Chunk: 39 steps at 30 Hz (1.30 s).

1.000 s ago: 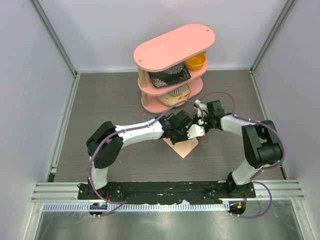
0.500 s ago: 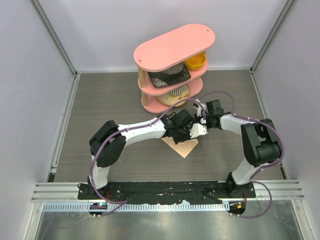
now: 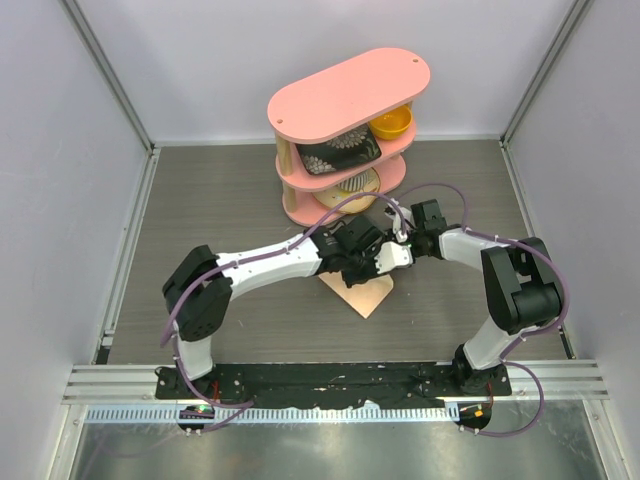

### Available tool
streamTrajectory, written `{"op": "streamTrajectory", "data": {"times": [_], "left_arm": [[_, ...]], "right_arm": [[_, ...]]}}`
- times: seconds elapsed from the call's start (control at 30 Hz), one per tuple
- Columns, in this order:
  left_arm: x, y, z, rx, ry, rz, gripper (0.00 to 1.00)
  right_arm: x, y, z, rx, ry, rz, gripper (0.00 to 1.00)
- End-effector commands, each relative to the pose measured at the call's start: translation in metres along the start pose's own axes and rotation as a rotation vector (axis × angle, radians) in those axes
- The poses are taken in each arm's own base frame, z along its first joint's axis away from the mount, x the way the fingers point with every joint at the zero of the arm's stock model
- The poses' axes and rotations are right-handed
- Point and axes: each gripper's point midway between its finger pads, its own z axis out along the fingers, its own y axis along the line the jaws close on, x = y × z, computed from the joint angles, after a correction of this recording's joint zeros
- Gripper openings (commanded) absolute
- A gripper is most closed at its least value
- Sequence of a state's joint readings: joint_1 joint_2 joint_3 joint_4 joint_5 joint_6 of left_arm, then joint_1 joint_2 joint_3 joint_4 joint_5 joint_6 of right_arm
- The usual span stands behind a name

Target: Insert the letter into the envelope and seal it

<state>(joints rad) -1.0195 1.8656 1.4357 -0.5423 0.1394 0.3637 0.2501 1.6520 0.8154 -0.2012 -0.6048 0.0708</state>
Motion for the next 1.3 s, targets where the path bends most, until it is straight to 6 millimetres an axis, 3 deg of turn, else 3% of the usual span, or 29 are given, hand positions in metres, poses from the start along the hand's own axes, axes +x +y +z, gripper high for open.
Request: {"op": "streamTrajectory", "data": {"times": [0.0, 0.33, 0.53, 0.93, 1.27], "left_arm": [[-0.007, 0.008, -0.028, -0.040, -0.049, -0.029, 0.00], [0.030, 0.025, -0.018, -0.057, 0.030, -0.076, 0.00], [0.041, 0.031, -0.013, -0.067, 0.048, -0.083, 0.00], [0.031, 0.031, -0.002, -0.040, 0.036, -0.071, 0.00], [0.030, 0.016, 0.012, 0.011, 0.059, -0.033, 0.00]], "right_arm": [[-0.017, 0.007, -0.001, -0.016, -0.044, -0.041, 0.01], [-0.018, 0.008, -0.001, -0.013, -0.046, -0.050, 0.01], [-0.017, 0.008, 0.000, -0.015, -0.041, -0.048, 0.01], [-0.018, 0.009, 0.001, -0.015, -0.040, -0.051, 0.01], [-0.018, 0.008, 0.001, -0.016, -0.042, -0.043, 0.01]]}}
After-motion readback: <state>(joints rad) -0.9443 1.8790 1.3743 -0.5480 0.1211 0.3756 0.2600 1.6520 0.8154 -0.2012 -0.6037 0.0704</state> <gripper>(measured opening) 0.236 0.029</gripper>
